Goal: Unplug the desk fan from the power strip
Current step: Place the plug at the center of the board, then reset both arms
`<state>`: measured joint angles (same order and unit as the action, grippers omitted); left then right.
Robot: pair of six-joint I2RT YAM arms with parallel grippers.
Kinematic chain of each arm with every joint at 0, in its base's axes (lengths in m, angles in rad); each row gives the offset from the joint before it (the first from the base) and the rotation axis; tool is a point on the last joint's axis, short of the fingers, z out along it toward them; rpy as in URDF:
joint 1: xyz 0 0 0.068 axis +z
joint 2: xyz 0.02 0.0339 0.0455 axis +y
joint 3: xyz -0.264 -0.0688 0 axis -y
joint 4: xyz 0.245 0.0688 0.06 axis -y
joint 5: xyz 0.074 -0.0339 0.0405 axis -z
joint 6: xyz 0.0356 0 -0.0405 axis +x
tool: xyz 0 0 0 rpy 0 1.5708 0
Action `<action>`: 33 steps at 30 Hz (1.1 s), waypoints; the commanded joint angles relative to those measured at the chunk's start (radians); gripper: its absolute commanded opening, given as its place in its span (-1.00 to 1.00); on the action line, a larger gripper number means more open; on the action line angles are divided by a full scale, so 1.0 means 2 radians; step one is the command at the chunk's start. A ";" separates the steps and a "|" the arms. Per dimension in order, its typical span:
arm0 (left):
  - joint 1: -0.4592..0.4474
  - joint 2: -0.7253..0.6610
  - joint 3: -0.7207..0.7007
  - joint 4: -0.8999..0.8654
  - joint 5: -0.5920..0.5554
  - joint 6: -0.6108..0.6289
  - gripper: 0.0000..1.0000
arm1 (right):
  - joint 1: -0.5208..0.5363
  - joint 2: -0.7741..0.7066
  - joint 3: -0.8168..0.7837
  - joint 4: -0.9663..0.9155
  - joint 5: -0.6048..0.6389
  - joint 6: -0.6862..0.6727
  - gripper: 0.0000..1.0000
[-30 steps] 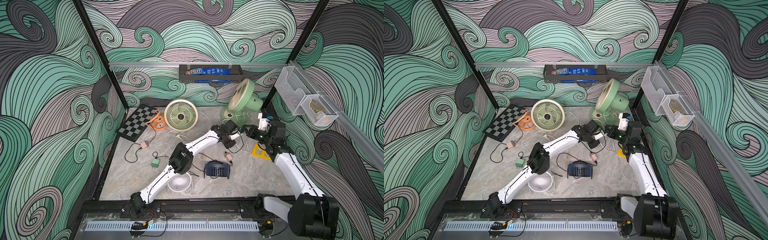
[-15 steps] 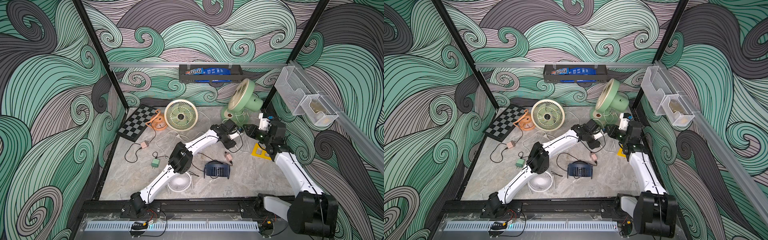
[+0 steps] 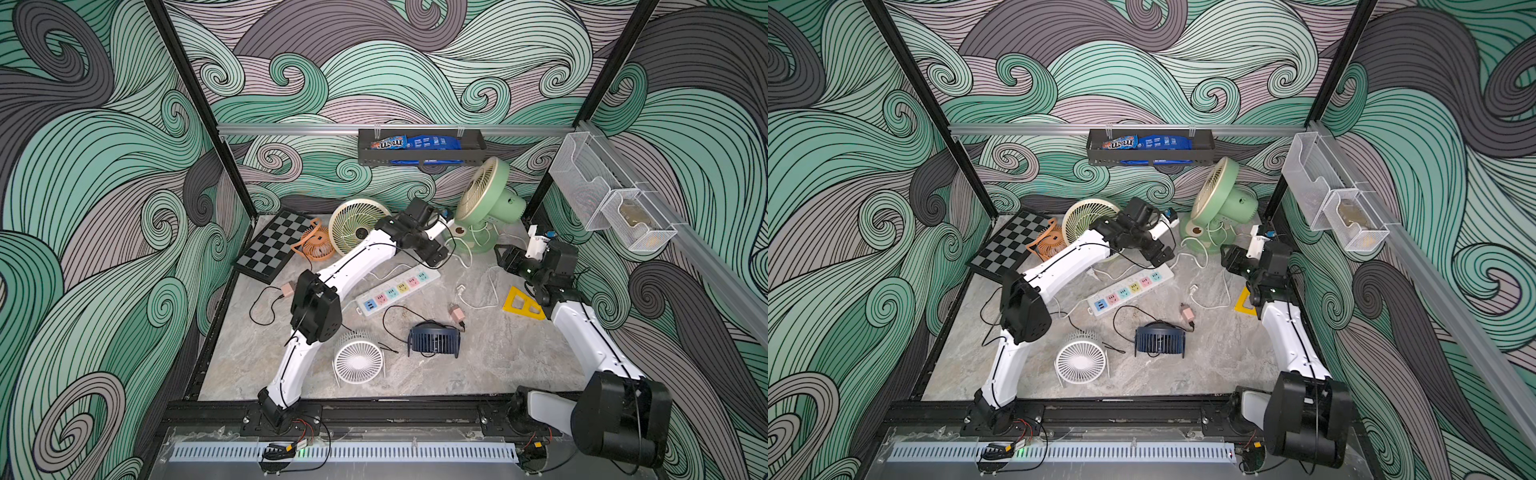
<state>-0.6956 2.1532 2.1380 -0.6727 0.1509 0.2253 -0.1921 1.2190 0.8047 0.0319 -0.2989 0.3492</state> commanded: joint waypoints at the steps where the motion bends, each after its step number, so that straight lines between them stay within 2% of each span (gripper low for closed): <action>1: 0.024 -0.042 -0.036 -0.004 0.007 -0.023 0.98 | -0.004 0.006 -0.007 0.017 0.019 -0.018 0.51; 4: 0.059 -0.094 -0.095 0.006 0.008 -0.037 0.98 | -0.003 0.007 -0.020 0.027 0.024 -0.029 0.68; 10: 0.144 -0.239 -0.287 0.090 0.007 -0.052 0.98 | -0.004 0.006 -0.060 0.083 0.011 -0.058 0.97; 18: 0.314 -0.398 -0.534 0.196 0.041 -0.084 0.98 | 0.014 0.020 -0.131 0.198 0.010 -0.088 0.98; 22: 0.391 -0.432 -0.671 0.309 0.048 -0.089 0.98 | 0.068 0.023 -0.177 0.279 0.061 -0.126 0.98; 25: 0.424 -0.438 -0.745 0.391 0.057 -0.106 0.98 | 0.089 0.035 -0.213 0.368 0.069 -0.138 0.98; 30: 0.431 -0.422 -0.855 0.635 0.043 -0.118 0.97 | 0.091 0.076 -0.261 0.490 0.079 -0.142 0.98; 33: 0.431 -0.391 -0.897 0.751 0.070 -0.125 0.98 | 0.093 0.088 -0.282 0.549 0.079 -0.141 0.98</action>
<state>0.1616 1.3354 0.3702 0.4450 0.2348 0.0055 -0.0105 1.3865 0.2626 0.9127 -0.1646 0.0872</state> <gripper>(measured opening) 0.987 0.990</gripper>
